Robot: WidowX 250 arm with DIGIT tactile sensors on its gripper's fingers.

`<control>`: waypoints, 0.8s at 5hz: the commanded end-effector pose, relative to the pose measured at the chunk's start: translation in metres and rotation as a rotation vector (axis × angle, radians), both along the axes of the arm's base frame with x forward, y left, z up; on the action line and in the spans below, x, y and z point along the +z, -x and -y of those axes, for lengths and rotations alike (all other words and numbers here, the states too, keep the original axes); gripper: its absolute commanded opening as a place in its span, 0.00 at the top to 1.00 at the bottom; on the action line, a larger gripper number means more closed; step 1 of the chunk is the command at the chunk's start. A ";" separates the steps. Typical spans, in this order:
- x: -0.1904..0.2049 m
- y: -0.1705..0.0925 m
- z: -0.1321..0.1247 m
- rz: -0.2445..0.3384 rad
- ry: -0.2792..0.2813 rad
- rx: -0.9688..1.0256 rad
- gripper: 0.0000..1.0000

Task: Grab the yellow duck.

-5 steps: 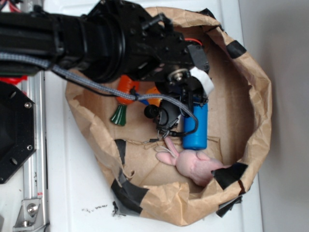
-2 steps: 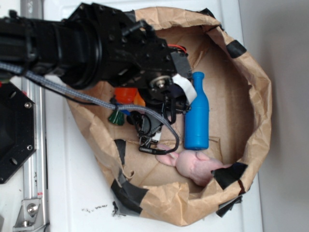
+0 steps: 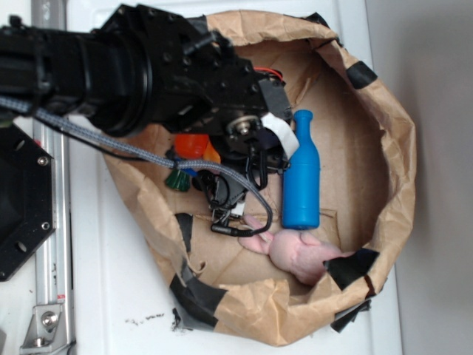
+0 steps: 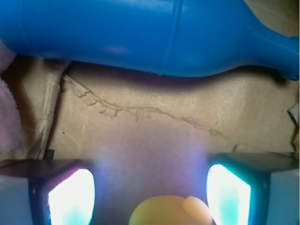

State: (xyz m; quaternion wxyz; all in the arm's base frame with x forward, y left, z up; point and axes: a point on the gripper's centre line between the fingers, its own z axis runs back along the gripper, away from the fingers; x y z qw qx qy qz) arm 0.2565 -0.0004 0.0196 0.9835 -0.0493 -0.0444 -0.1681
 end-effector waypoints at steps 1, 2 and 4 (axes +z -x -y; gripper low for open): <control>0.004 -0.001 -0.004 0.016 -0.020 0.017 0.00; 0.001 0.004 -0.009 -0.010 -0.047 0.030 0.00; 0.010 0.011 -0.014 -0.016 -0.031 0.035 0.00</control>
